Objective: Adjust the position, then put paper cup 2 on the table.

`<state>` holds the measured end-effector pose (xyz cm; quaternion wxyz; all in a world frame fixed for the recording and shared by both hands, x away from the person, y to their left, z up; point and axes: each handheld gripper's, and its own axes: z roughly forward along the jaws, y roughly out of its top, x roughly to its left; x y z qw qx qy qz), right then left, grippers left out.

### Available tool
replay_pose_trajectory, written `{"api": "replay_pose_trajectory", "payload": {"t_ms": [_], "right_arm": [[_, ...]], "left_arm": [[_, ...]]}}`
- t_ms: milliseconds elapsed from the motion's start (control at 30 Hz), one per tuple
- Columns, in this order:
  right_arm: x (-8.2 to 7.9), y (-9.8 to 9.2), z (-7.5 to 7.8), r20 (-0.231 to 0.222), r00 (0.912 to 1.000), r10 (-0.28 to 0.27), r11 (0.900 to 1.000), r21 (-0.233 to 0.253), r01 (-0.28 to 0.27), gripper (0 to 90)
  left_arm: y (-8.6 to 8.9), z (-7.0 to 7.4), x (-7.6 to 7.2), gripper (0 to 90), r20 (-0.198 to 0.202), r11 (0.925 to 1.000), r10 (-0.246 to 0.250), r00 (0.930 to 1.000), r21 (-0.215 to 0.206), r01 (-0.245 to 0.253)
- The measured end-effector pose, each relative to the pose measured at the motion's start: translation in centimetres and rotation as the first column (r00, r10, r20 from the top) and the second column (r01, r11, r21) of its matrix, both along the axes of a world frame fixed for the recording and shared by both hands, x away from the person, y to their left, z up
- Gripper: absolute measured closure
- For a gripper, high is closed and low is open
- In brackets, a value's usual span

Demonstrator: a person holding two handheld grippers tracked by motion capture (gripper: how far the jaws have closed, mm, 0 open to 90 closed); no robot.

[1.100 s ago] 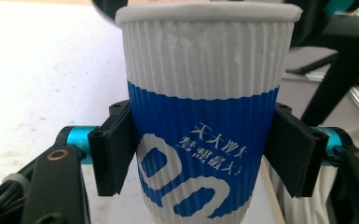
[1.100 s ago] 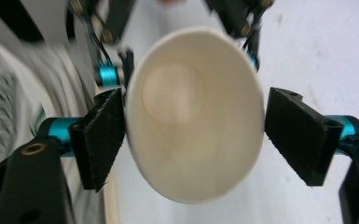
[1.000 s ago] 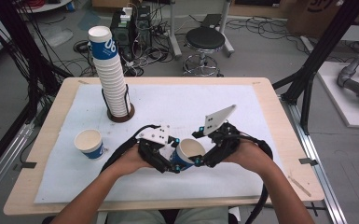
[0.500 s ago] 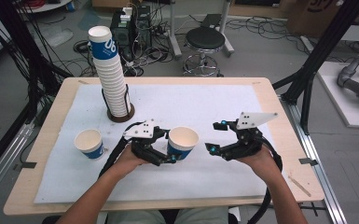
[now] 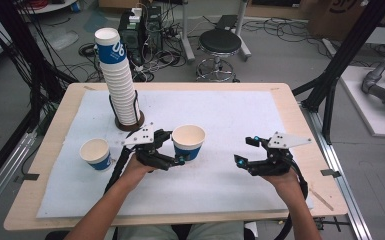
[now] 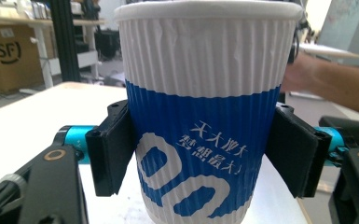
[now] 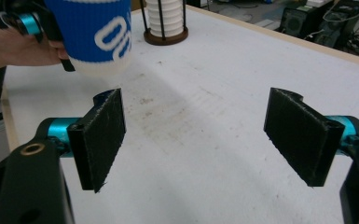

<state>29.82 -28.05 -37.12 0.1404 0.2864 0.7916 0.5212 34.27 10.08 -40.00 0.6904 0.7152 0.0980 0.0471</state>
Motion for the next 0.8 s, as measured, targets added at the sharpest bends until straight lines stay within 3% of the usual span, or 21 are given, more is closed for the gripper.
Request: {"api": "replay_pose_trajectory", "payload": {"t_ms": [400, 800], "right_arm": [[-0.3, -0.8, -0.7, 0.025, 0.9971, -0.072, 0.997, 0.0, 0.072, 21.3], [-0.6, -1.5, -0.9, 0.027, 0.9959, -0.086, 0.996, 0.001, 0.086, 21.3]], "left_arm": [[0.3, 0.1, 0.2, 28.4, 0.039, 0.999, 0.039, 0.9985, -0.024, -0.038], [0.6, -0.2, 1.0, 28.2, 0.03, 0.996, 0.071, 0.997, -0.055, -0.069]]}}
